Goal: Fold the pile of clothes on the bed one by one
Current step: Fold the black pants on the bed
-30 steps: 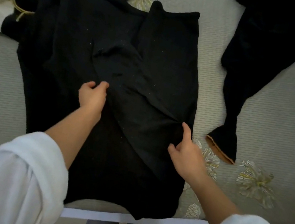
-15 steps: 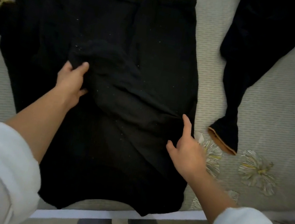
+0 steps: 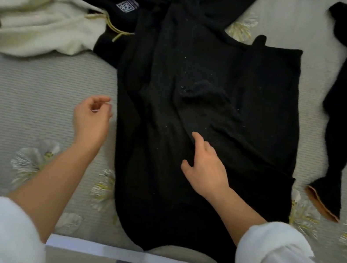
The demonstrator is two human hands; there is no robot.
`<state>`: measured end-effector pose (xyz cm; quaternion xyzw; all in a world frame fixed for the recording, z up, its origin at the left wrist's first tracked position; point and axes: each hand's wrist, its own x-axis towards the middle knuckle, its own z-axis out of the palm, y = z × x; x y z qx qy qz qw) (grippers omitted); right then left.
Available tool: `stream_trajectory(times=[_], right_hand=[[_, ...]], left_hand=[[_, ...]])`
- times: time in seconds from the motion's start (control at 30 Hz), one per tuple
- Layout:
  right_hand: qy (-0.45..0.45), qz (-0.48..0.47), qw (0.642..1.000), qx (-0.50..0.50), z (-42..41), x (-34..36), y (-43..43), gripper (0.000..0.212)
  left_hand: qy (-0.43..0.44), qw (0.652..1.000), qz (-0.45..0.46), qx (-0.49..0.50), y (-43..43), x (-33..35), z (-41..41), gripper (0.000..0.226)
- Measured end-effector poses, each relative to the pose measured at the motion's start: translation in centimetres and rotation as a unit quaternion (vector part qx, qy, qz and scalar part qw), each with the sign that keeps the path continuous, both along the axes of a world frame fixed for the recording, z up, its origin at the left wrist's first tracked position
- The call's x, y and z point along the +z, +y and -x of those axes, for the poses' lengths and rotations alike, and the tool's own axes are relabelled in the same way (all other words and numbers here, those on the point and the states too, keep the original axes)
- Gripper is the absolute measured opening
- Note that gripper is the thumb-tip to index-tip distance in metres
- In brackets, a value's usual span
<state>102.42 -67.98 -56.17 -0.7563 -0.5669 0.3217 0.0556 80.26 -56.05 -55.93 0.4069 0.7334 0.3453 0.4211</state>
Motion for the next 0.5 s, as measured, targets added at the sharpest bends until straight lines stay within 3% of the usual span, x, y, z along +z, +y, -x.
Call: stream_trajectory(times=[0.13,0.27,0.43,0.5], right_hand=[[-0.040,-0.027,0.999,0.024,4.0,-0.7,3.4,0.079],[-0.025,0.049,0.998,-0.004,6.4,-1.7,5.6,0.087],[-0.093,0.073,0.993,0.013,7.6,-2.6,6.0,0.084],[-0.079,0.085,0.993,-0.003,7.8,-2.6,6.2,0.083]], left_hand=[[-0.030,0.995,0.083,0.037,1.5,-1.0,5.2,0.018],[-0.099,0.981,0.163,0.024,3.4,-2.0,6.7,0.009],[-0.288,0.921,0.259,-0.037,5.0,-1.7,3.2,0.017],[-0.303,0.913,0.261,-0.081,5.3,-1.3,1.4,0.020]])
